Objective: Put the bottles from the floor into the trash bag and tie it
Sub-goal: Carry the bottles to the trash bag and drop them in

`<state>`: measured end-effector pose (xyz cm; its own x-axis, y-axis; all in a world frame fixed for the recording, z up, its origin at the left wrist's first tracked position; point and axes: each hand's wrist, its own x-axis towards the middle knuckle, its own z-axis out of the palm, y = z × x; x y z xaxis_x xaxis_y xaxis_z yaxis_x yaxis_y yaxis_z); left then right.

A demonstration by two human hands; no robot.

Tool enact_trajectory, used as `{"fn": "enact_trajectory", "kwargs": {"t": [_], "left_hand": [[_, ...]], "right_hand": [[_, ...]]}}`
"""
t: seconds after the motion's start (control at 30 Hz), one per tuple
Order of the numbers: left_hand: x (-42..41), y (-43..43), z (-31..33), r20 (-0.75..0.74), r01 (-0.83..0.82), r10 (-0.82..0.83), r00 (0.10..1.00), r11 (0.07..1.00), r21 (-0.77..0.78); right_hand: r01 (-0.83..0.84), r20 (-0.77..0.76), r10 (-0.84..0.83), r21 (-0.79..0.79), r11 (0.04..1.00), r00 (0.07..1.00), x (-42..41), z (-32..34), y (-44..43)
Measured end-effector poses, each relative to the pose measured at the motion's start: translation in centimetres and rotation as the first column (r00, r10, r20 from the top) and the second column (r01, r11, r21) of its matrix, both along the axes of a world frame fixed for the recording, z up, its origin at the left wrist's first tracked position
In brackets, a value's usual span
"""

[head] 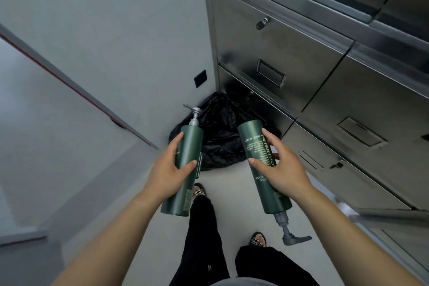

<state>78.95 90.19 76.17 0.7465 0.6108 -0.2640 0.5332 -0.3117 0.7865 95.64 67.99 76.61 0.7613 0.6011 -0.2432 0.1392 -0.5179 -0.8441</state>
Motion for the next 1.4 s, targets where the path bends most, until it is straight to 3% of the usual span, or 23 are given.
{"fn": "enact_trajectory", "kwargs": {"t": [0.33,0.57,0.97,1.2,1.4], "left_hand": [[8.9,14.7,-1.8,-0.021,0.209,-0.208,0.978,0.975,0.079],[14.0,19.4,-7.0,-0.079,0.24,-0.238,0.968,0.971,0.015],[20.3,19.0,-32.1,-0.232,0.246,-0.259,0.937,0.966,-0.084],[25.4,19.2,-50.5,-0.376,0.35,-0.326,0.868,0.937,-0.006],[28.1,20.7,-61.6,-0.478,0.485,-0.401,0.781,0.872,0.061]], "right_hand": [[0.141,0.0,-0.141,-0.031,0.989,0.99,6.1,-2.1,12.2],[0.208,-0.045,-0.213,-0.088,0.974,0.976,9.7,-8.5,16.4],[0.125,-0.113,-0.144,-0.164,0.979,0.983,15.2,-32.6,20.7],[0.166,-0.124,-0.191,-0.188,0.968,0.974,15.1,-48.6,20.7],[0.145,-0.126,-0.177,-0.23,0.962,0.976,15.6,-57.6,20.1]]}}
